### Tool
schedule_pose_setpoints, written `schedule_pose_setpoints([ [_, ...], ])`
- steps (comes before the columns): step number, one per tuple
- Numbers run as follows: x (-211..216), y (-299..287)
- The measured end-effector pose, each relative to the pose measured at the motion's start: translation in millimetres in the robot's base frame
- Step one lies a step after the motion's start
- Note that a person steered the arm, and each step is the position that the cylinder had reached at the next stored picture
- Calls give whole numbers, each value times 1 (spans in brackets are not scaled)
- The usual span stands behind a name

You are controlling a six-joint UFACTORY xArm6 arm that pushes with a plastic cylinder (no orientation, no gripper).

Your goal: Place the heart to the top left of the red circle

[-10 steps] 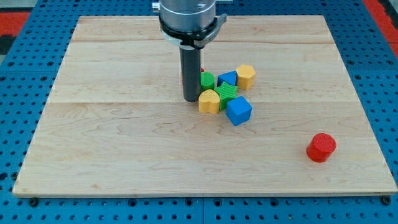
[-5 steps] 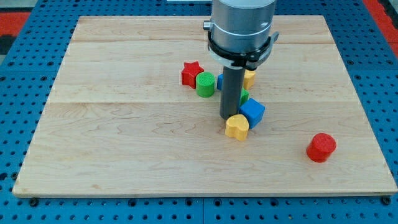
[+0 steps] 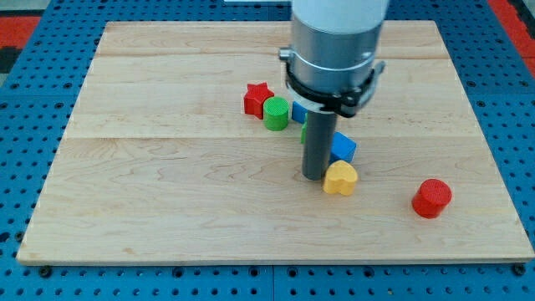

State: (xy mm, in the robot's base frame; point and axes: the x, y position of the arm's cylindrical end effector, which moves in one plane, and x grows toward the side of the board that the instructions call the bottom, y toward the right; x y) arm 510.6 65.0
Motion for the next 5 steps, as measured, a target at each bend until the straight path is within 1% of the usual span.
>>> schedule_pose_setpoints([
  [1, 17, 21],
  [3, 20, 58],
  [4, 19, 46],
  [5, 2, -17],
])
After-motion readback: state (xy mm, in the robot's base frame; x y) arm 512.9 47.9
